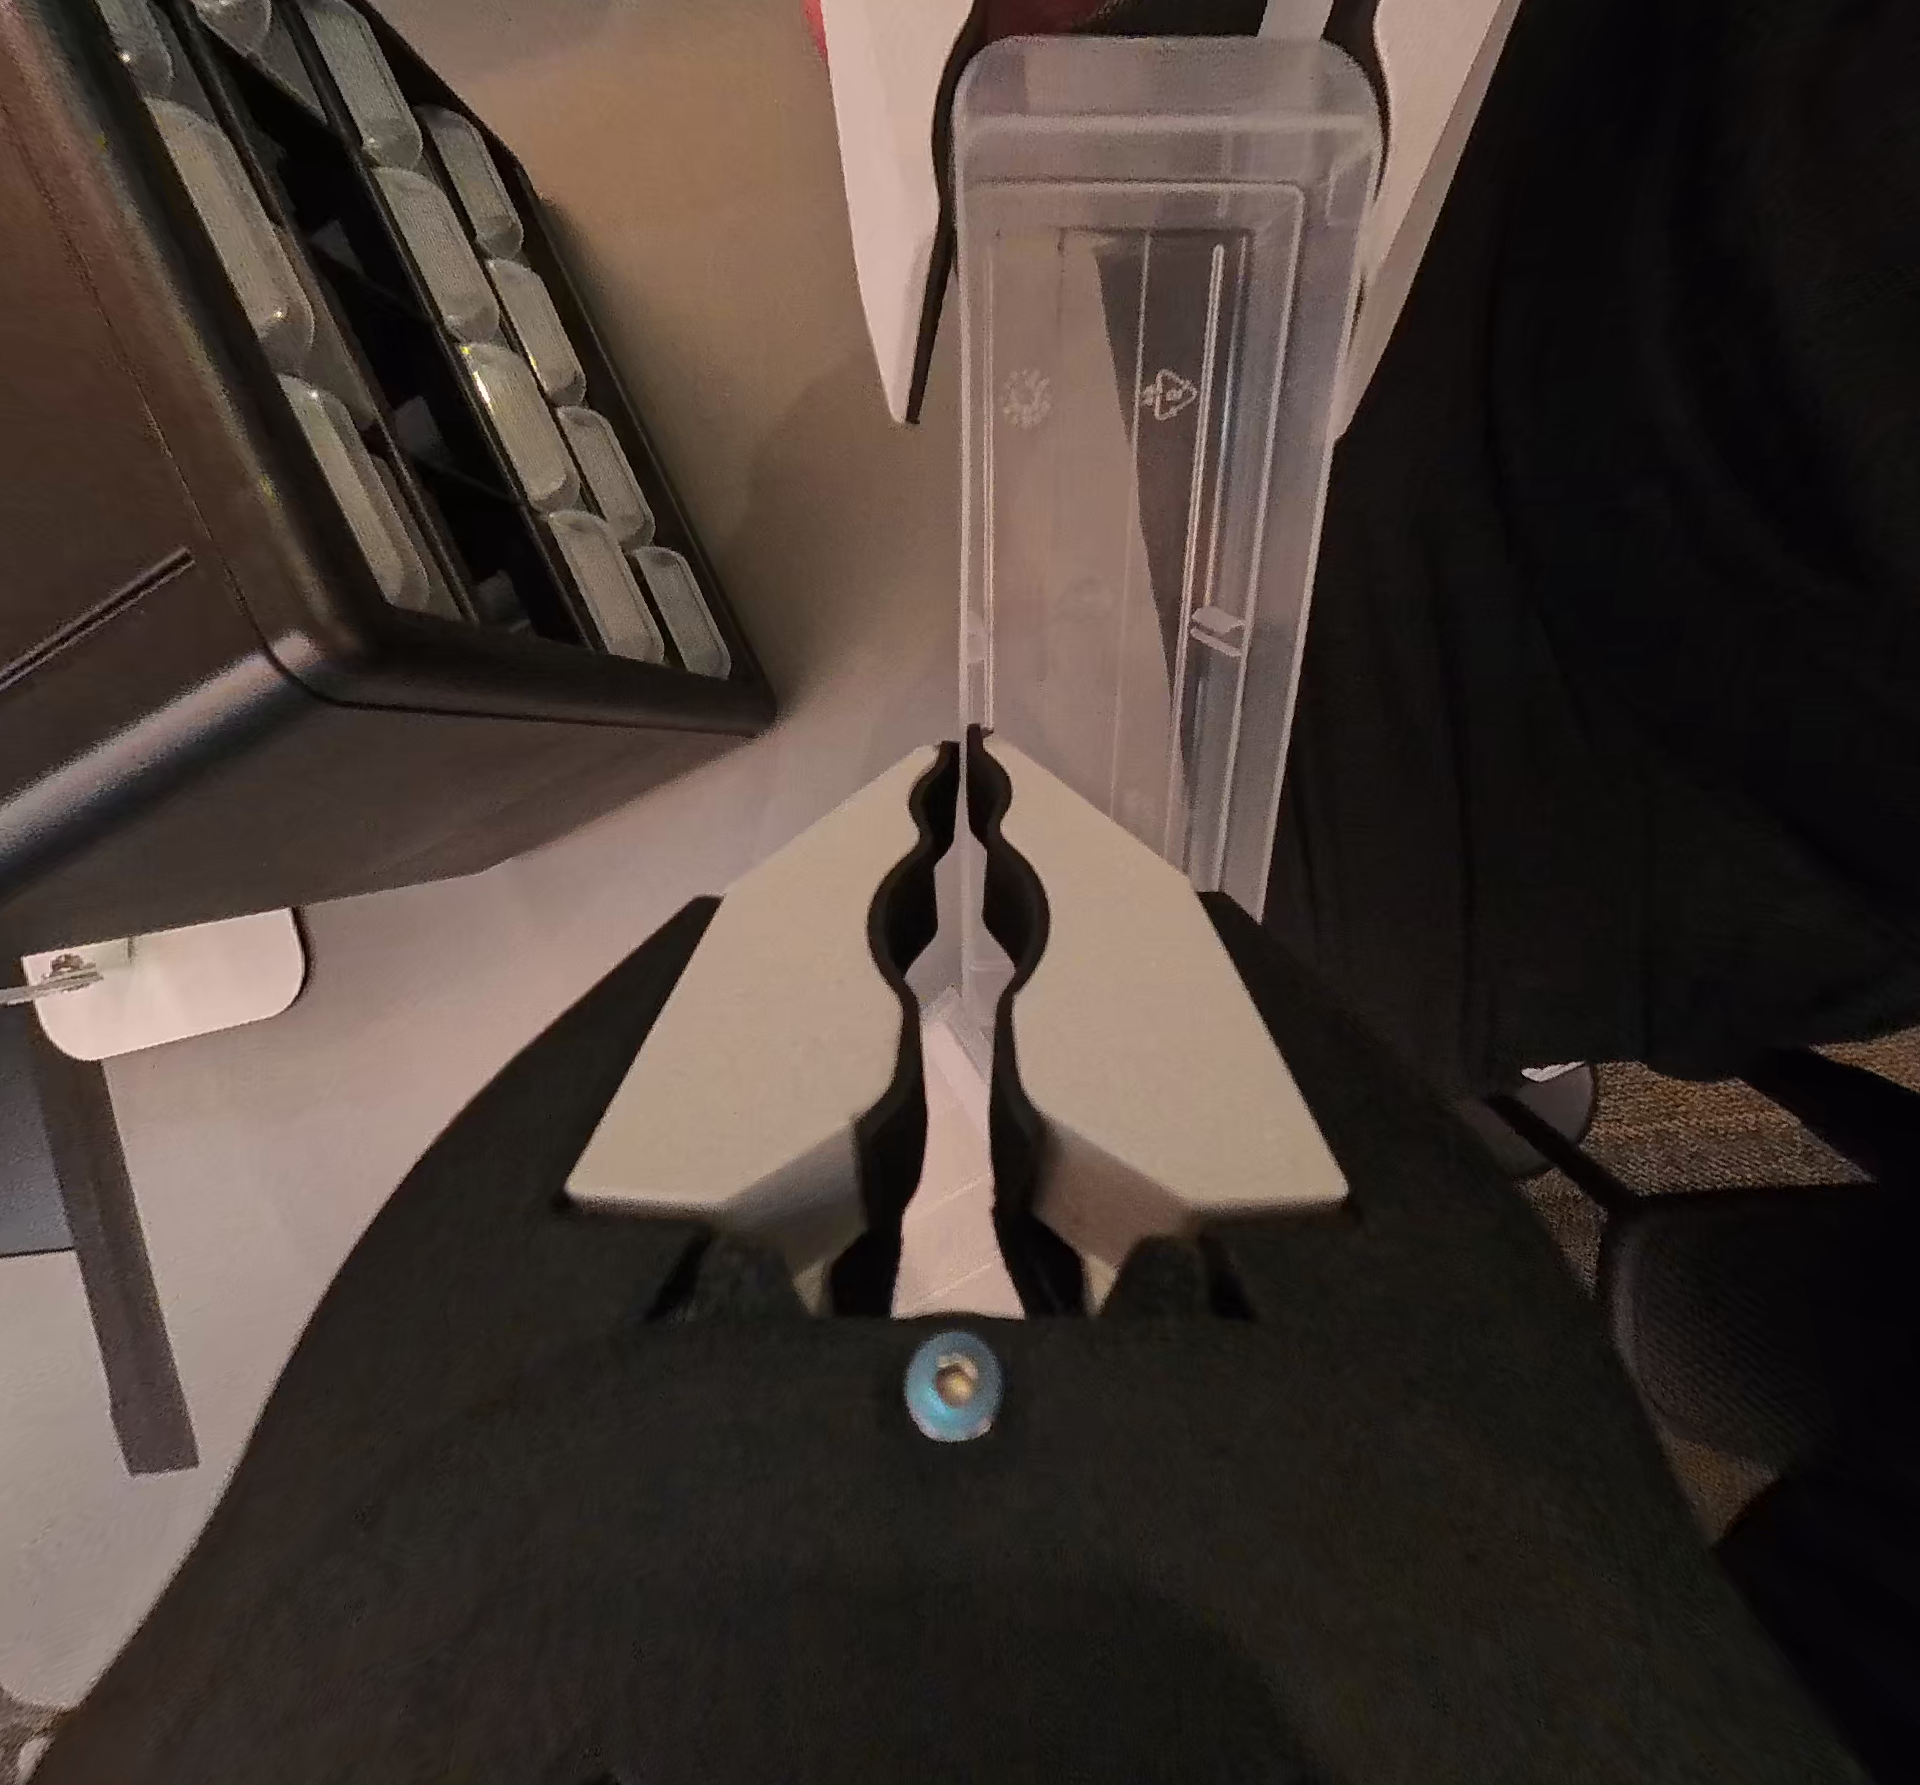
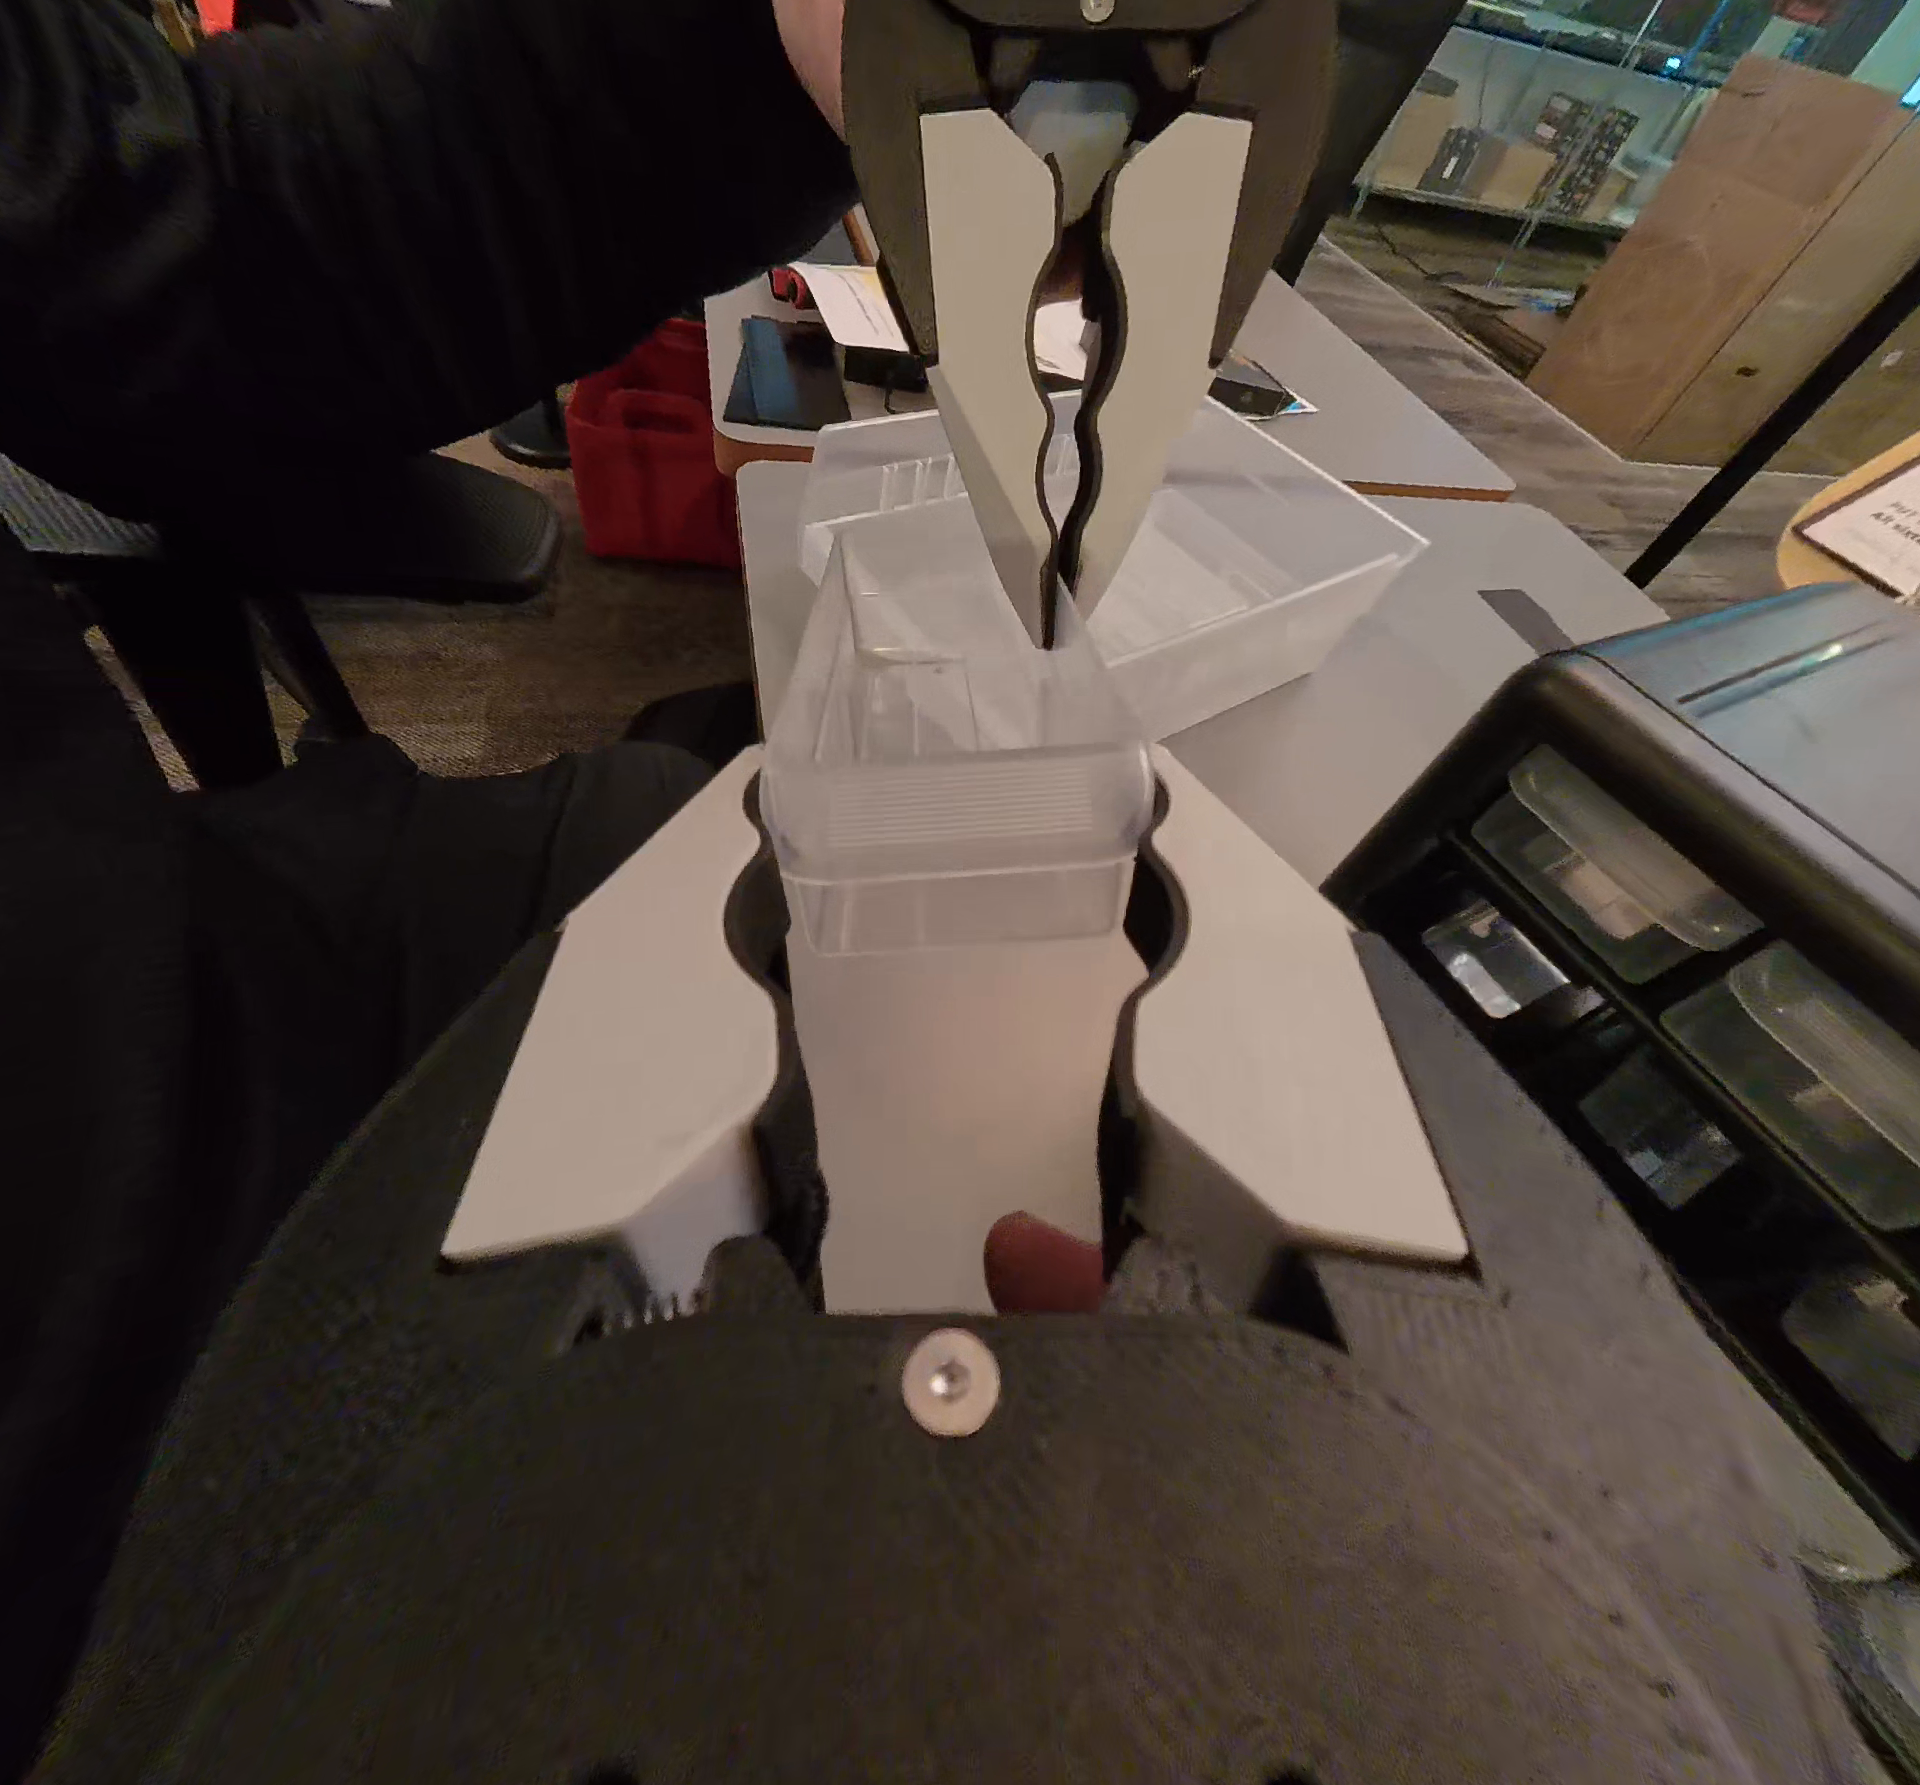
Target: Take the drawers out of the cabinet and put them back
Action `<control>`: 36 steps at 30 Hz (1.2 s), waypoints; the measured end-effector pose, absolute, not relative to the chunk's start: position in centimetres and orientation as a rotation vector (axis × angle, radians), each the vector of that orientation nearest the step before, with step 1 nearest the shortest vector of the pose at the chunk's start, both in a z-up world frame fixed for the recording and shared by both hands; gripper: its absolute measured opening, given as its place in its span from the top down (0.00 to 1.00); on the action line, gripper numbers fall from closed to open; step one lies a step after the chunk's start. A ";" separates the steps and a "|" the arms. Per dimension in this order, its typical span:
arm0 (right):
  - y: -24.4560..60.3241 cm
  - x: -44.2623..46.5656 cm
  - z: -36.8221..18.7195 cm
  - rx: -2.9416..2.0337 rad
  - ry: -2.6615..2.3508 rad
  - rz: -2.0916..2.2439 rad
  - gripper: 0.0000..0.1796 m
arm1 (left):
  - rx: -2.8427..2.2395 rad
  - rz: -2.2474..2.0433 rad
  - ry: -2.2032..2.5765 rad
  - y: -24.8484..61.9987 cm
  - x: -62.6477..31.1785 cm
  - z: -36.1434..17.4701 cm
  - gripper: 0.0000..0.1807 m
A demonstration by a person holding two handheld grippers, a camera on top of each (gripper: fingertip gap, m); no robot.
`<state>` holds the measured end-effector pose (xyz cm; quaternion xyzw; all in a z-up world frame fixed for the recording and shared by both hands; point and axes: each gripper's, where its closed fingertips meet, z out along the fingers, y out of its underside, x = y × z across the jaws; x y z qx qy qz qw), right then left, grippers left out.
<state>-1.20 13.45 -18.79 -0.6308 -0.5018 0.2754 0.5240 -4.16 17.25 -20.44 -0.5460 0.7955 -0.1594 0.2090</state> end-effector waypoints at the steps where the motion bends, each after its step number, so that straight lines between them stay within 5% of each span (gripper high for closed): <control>1: 13.5 -1.0 -18.7 -1.518 -1.187 0.666 0.64 | -1.513 -0.456 2.206 17.3 -4.0 -20.3 1.00; 3: 13.8 -0.4 -18.2 -1.518 -1.155 0.646 0.64 | -1.498 -0.475 2.148 17.8 -3.2 -19.7 1.00; 10: 15.5 3.7 -16.5 -1.562 -0.996 0.571 0.65 | -1.525 -0.429 1.830 22.1 -1.9 -16.7 0.76; 22: 17.9 19.9 -16.3 -1.675 -0.411 0.276 0.65 | -1.518 -0.447 1.572 26.4 -2.2 -14.4 0.78; 36: 21.0 24.3 -18.9 -1.739 -0.193 0.140 0.65 | -1.477 -0.472 1.599 29.2 3.4 -16.6 0.66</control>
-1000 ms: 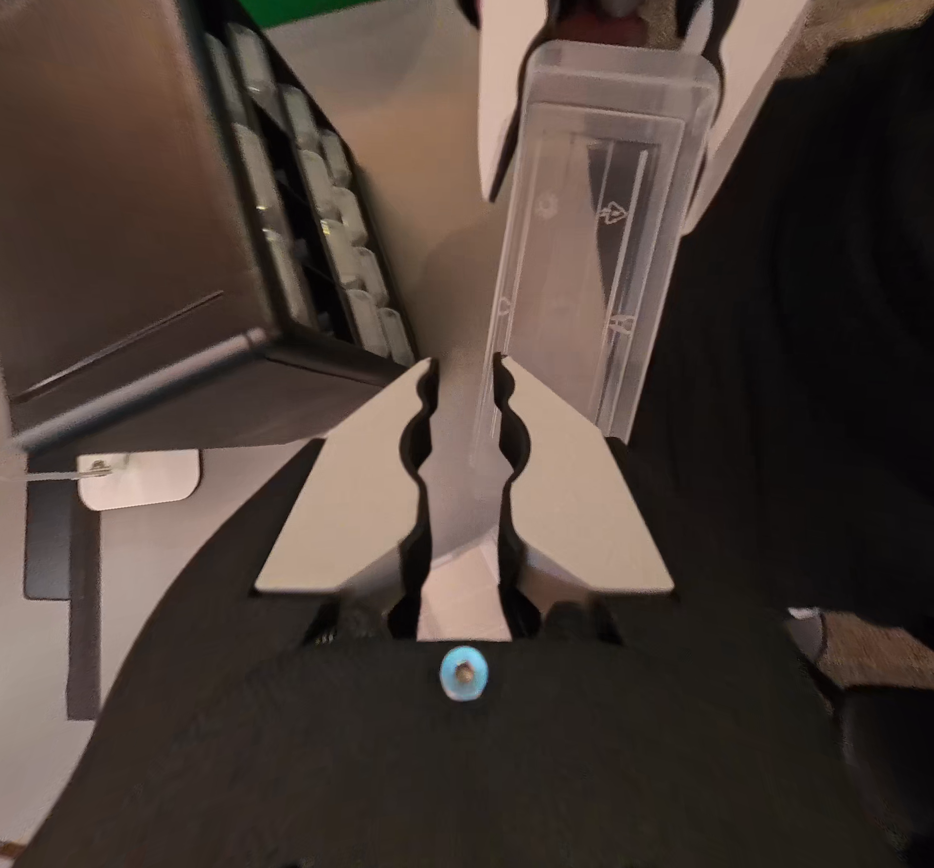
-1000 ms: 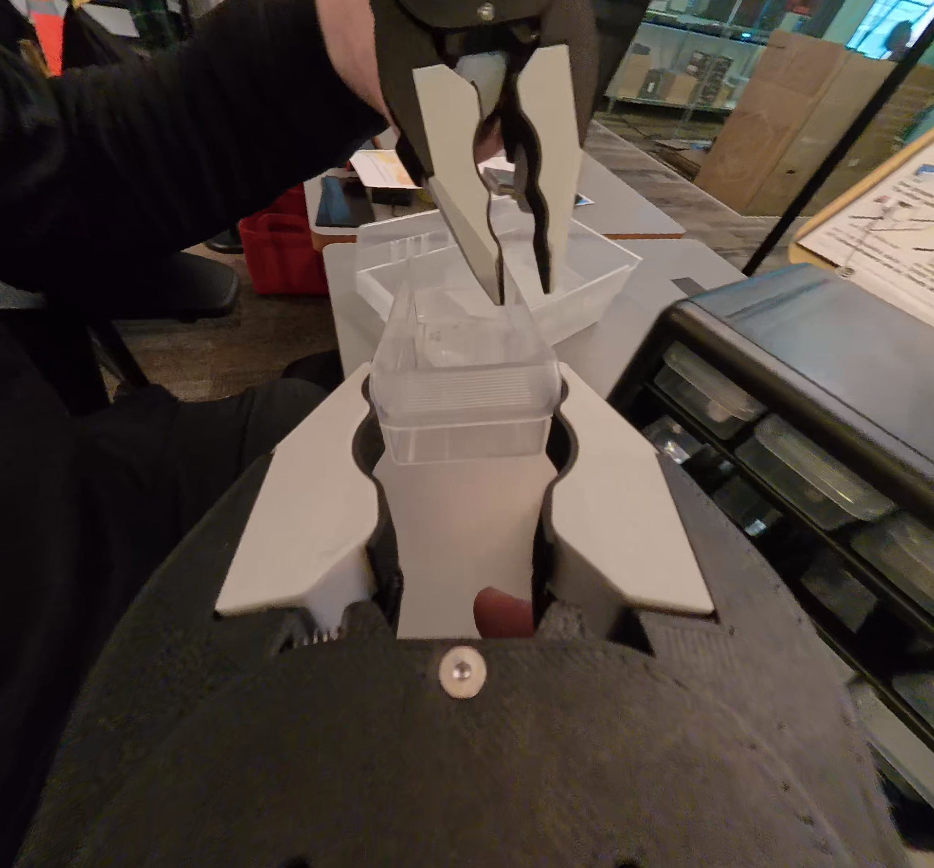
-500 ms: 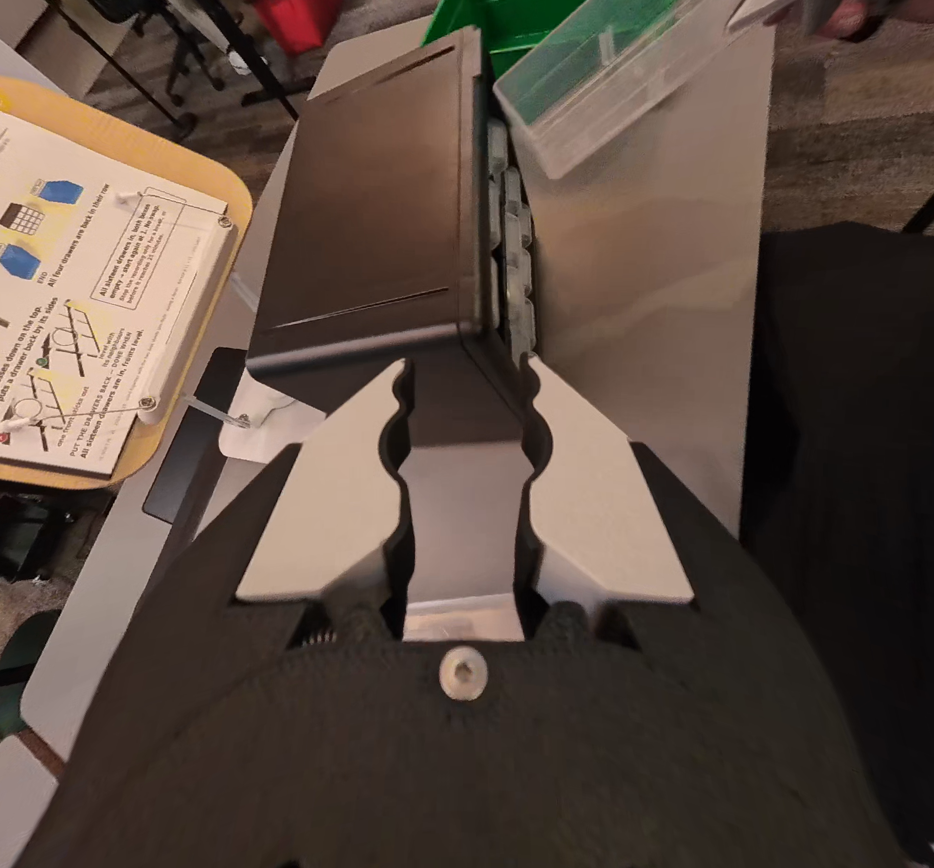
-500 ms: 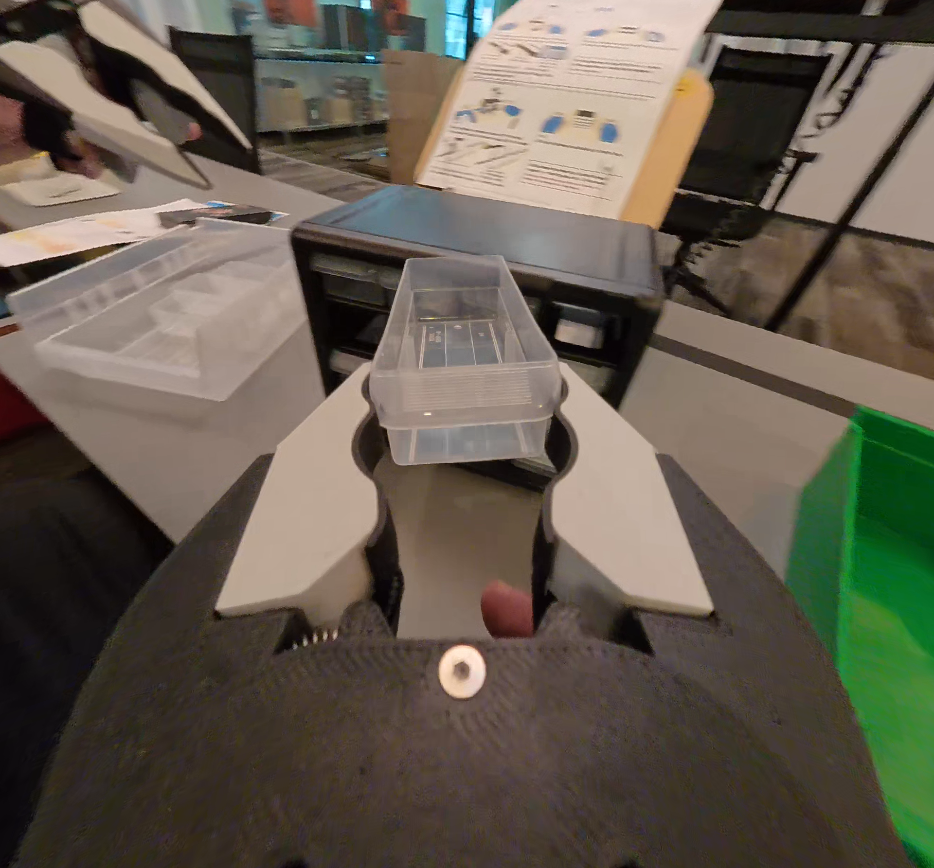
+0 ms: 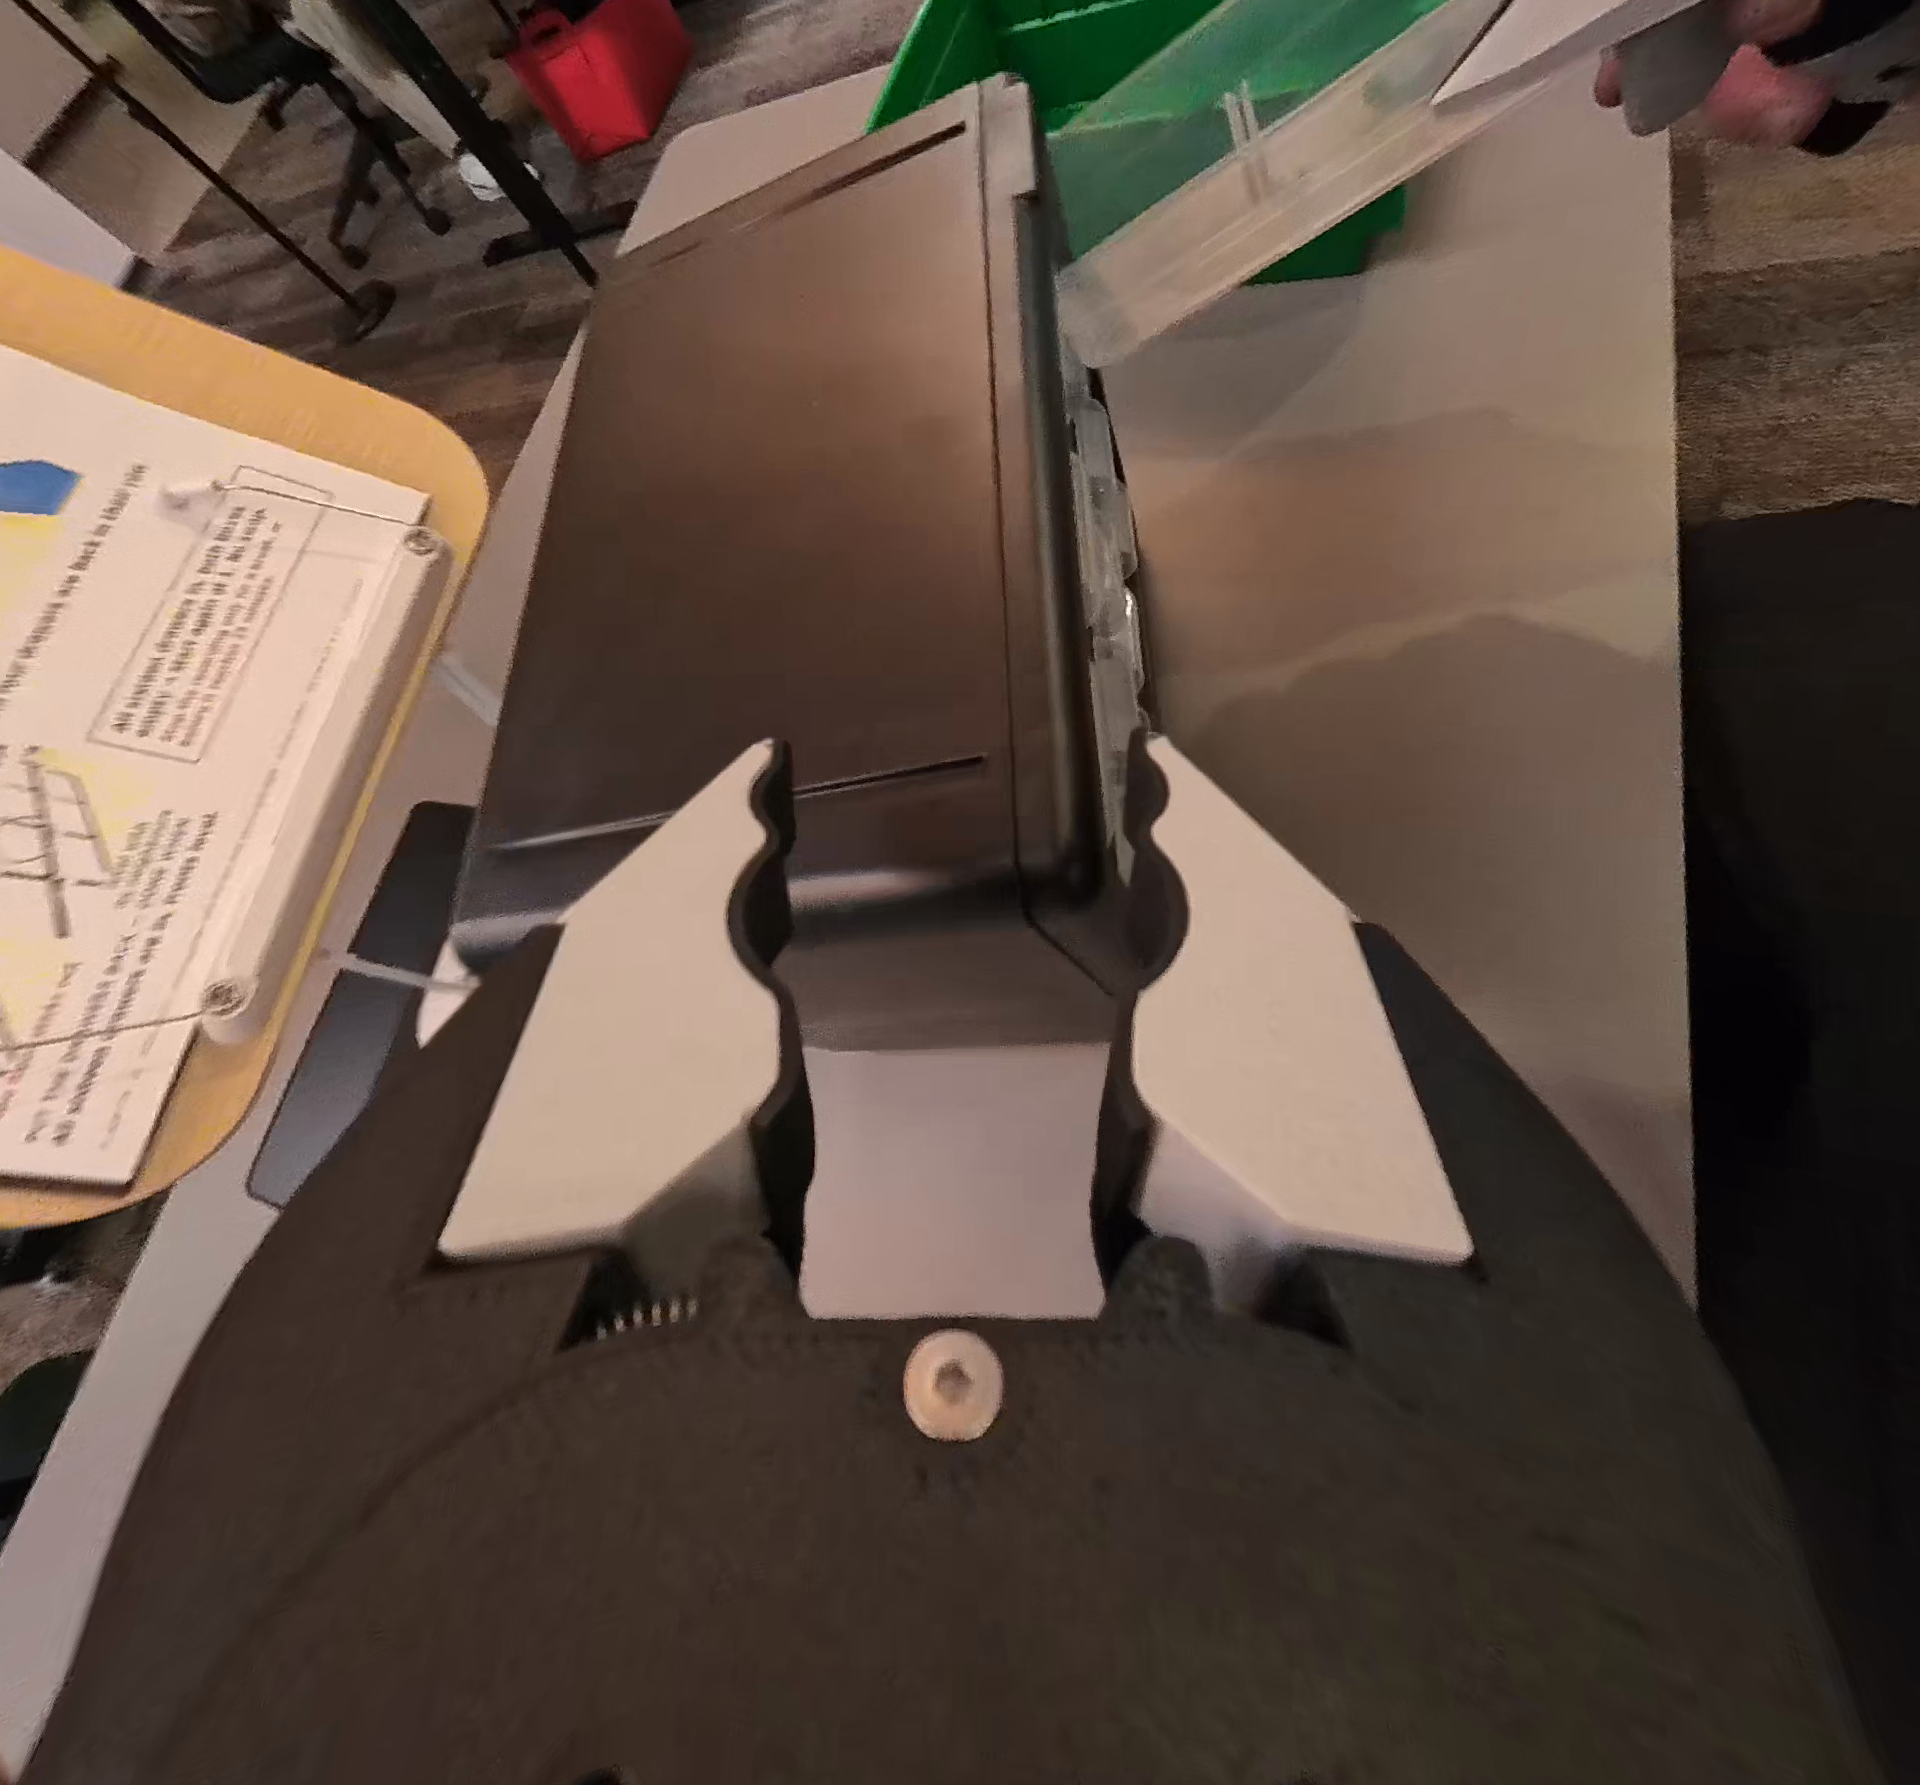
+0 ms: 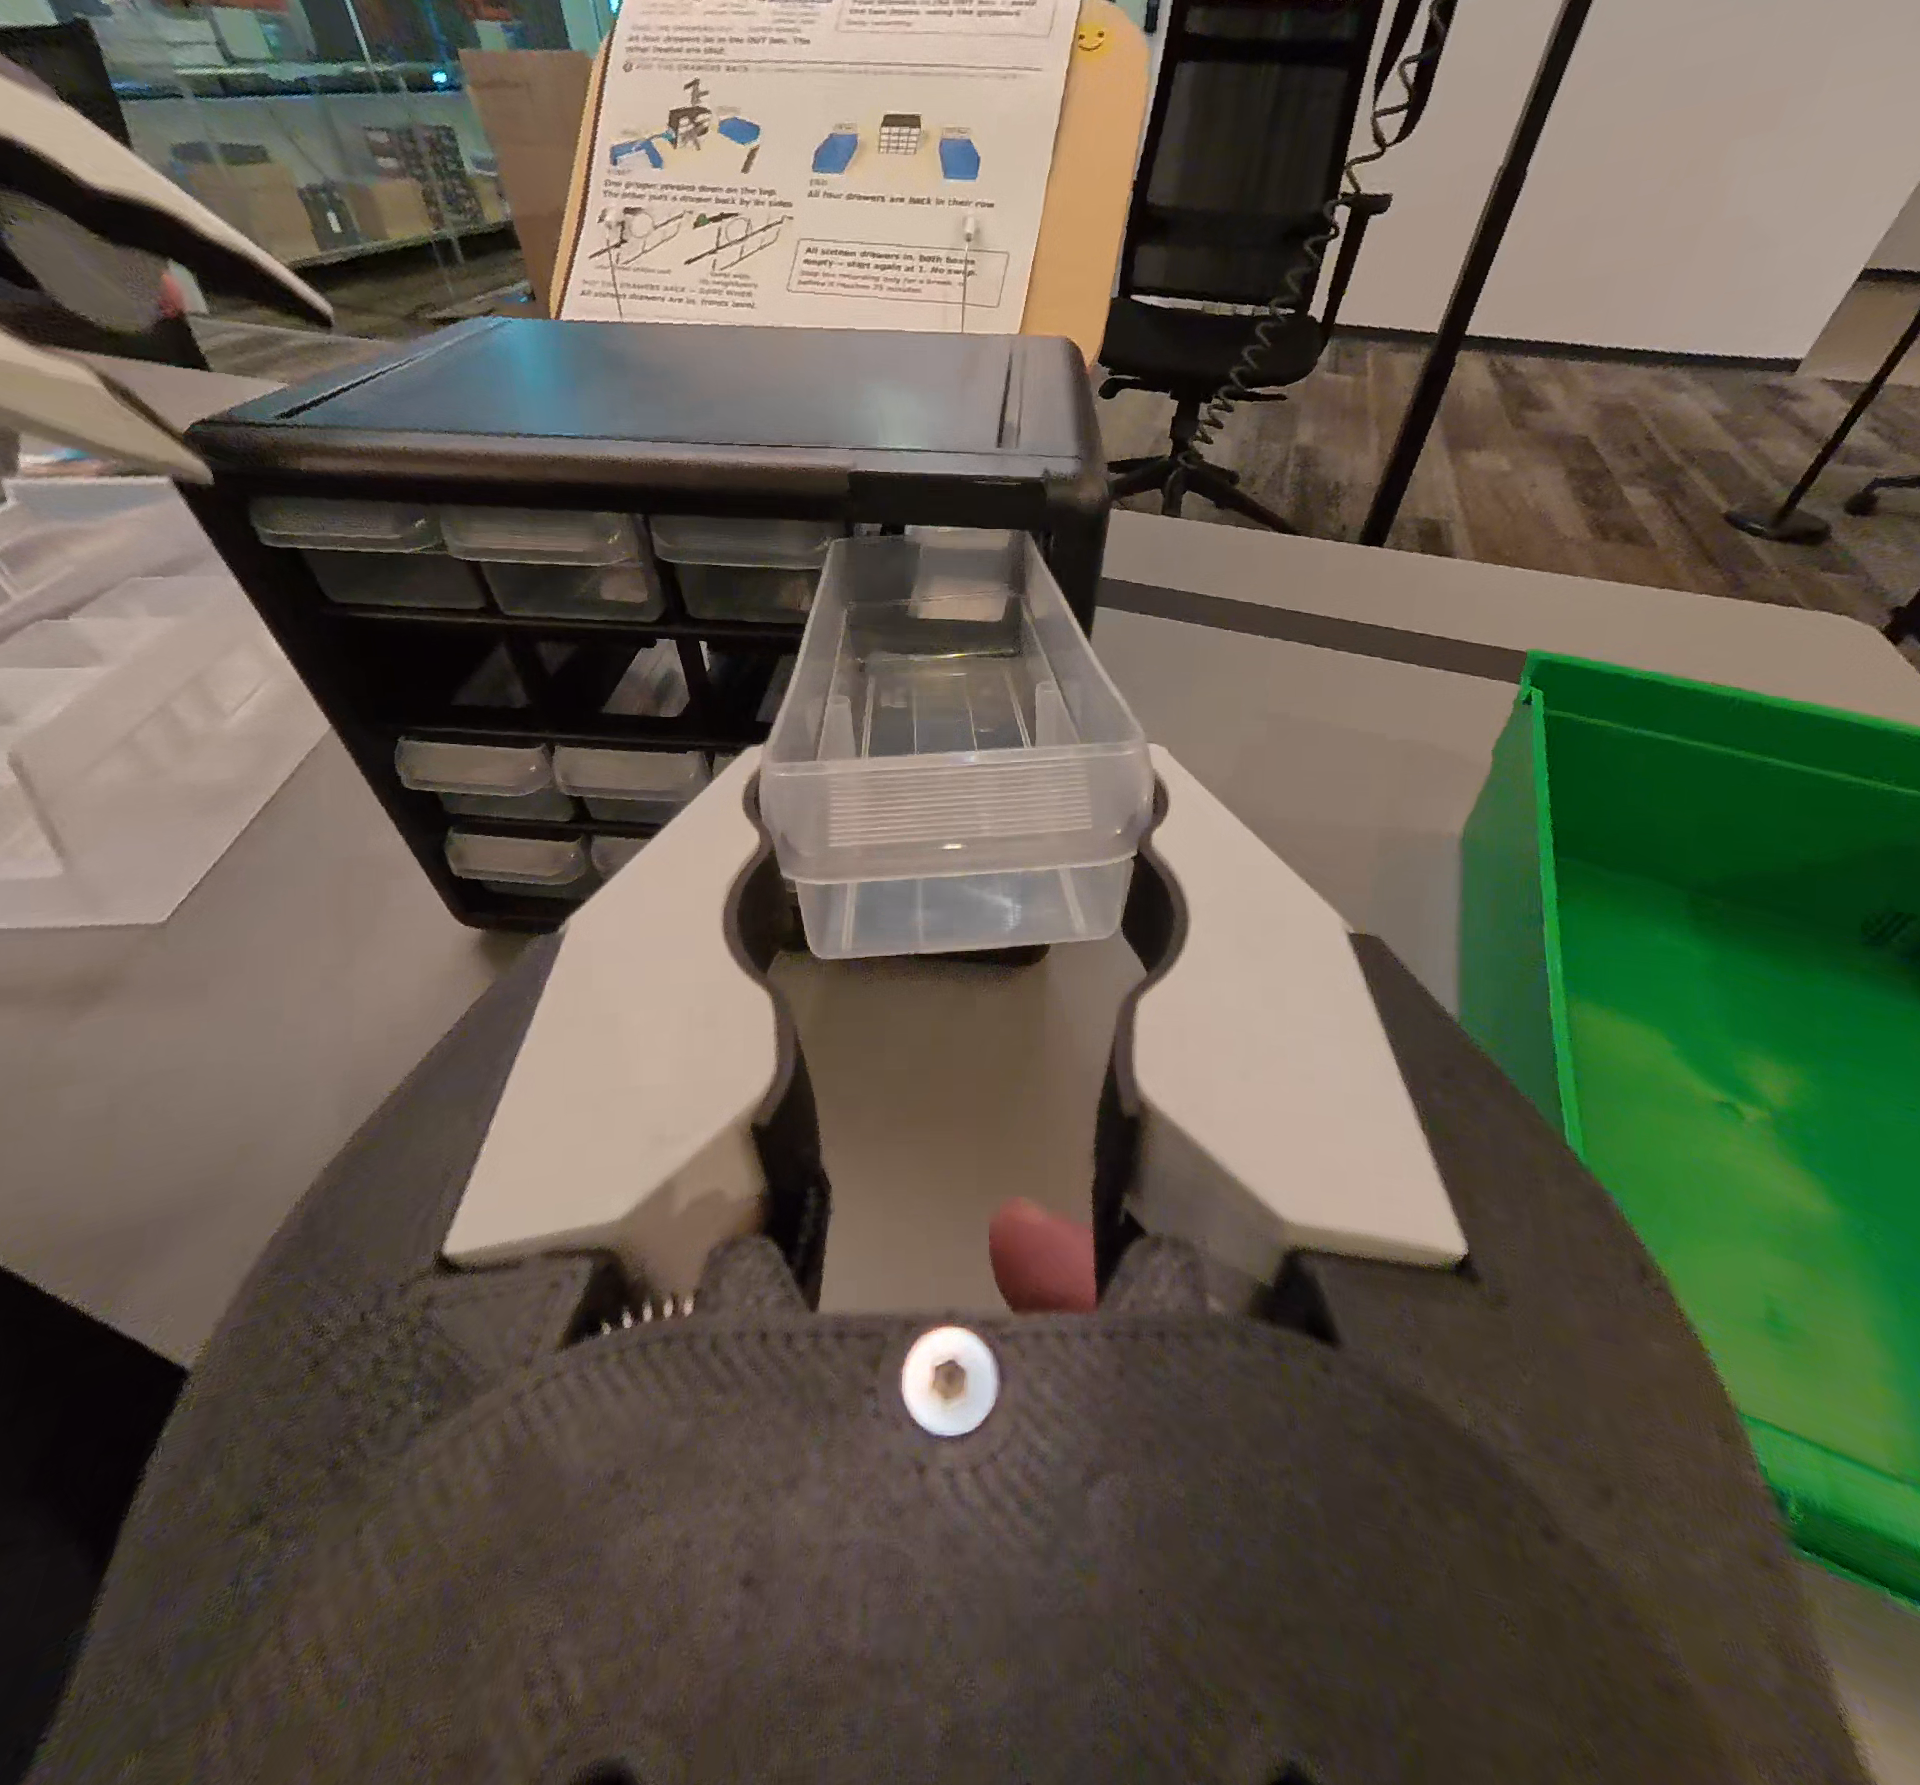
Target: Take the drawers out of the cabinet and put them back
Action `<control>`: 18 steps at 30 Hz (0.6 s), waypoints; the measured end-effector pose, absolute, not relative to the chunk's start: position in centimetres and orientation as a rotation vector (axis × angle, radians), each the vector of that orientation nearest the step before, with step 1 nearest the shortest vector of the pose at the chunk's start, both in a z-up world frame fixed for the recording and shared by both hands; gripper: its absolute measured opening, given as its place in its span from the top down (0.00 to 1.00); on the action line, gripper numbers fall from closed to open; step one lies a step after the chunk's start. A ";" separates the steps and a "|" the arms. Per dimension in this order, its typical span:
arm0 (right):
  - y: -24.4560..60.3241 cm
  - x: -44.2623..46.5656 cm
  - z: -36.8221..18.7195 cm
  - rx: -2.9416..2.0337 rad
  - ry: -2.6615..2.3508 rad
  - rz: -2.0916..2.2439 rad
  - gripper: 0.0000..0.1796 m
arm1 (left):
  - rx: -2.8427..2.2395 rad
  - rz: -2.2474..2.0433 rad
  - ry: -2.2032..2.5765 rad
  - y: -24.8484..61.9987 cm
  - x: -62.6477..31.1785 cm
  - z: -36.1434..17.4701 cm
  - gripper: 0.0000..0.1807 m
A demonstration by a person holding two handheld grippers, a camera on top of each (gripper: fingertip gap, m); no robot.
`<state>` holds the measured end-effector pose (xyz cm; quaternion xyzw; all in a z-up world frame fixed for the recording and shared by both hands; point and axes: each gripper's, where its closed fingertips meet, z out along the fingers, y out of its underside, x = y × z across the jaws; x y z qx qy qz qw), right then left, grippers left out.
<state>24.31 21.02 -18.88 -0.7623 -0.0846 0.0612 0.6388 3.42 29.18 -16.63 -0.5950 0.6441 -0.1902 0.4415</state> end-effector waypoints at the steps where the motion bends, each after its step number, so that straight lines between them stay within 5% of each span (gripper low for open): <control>1: 21.1 24.4 -18.9 -1.731 -0.177 0.143 0.65 | -1.488 -0.483 1.614 29.1 3.8 -17.1 0.65; 18: 26.0 22.7 -21.2 -1.700 -0.102 0.134 0.64 | -1.483 -0.565 1.597 29.3 4.4 -18.1 0.72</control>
